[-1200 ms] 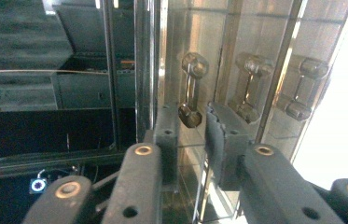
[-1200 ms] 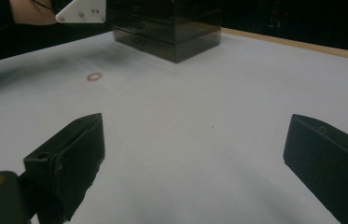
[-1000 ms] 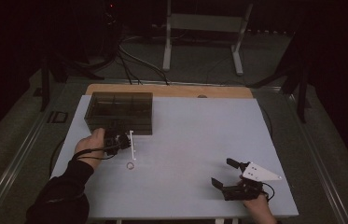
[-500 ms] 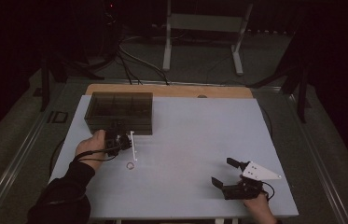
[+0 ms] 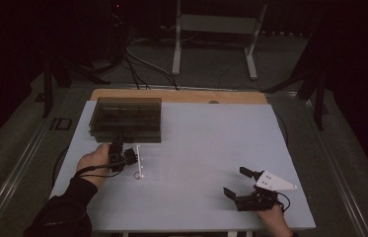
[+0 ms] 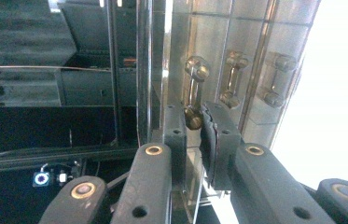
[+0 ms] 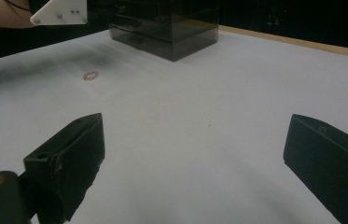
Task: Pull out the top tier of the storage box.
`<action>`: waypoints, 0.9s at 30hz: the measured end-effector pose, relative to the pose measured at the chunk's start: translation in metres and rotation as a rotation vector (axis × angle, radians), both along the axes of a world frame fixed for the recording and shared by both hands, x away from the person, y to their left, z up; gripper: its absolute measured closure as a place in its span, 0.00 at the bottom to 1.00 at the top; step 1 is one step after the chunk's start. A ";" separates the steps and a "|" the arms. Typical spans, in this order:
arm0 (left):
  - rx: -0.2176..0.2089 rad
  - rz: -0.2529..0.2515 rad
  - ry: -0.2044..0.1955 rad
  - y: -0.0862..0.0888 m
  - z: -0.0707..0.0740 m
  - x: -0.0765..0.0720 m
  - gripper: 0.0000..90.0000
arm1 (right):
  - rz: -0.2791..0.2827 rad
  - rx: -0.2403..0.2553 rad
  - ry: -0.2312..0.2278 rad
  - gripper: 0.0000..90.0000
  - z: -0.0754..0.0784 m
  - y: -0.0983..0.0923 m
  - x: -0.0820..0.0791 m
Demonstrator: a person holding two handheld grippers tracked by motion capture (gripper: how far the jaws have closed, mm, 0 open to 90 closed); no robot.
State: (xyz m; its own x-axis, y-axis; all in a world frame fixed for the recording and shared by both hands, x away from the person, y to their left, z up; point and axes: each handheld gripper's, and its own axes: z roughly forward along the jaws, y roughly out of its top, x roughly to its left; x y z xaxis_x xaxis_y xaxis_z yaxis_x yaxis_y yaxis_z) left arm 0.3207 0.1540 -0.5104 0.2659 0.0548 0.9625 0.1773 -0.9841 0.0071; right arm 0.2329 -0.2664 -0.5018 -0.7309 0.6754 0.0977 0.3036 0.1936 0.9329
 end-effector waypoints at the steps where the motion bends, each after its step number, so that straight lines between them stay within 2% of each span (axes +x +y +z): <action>1: 0.003 -0.001 0.001 0.000 0.000 -0.001 0.90 | 0.000 0.000 0.001 0.06 0.000 0.000 0.000; 5: 0.004 -0.006 -0.006 0.001 -0.001 -0.003 0.90 | 0.002 0.001 0.002 0.06 0.000 0.000 0.000; 8: -0.019 -0.015 -0.014 0.002 -0.002 -0.004 0.90 | 0.001 0.004 0.002 0.06 0.000 0.000 0.000; 11: -0.007 -0.013 -0.015 0.002 -0.002 -0.004 0.90 | 0.001 0.003 0.004 0.06 0.000 -0.001 -0.001; 15: -0.032 -0.008 -0.008 0.002 -0.001 -0.004 0.89 | 0.001 0.002 0.004 0.06 -0.001 0.000 0.000; 23: -0.024 -0.021 0.002 0.004 0.000 -0.004 0.89 | 0.003 -0.002 0.006 0.06 -0.001 0.001 0.000; 27: -0.038 -0.027 0.017 0.005 0.003 -0.003 0.89 | 0.003 -0.002 0.009 0.06 -0.001 0.001 0.000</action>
State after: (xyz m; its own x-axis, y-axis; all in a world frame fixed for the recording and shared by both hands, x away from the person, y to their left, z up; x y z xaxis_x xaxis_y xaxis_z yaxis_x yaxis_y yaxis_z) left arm 0.3175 0.1592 -0.5076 0.2840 0.0834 0.9552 0.1512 -0.9876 0.0413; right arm 0.2330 -0.2651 -0.5032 -0.7323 0.6731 0.1030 0.3110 0.1961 0.9300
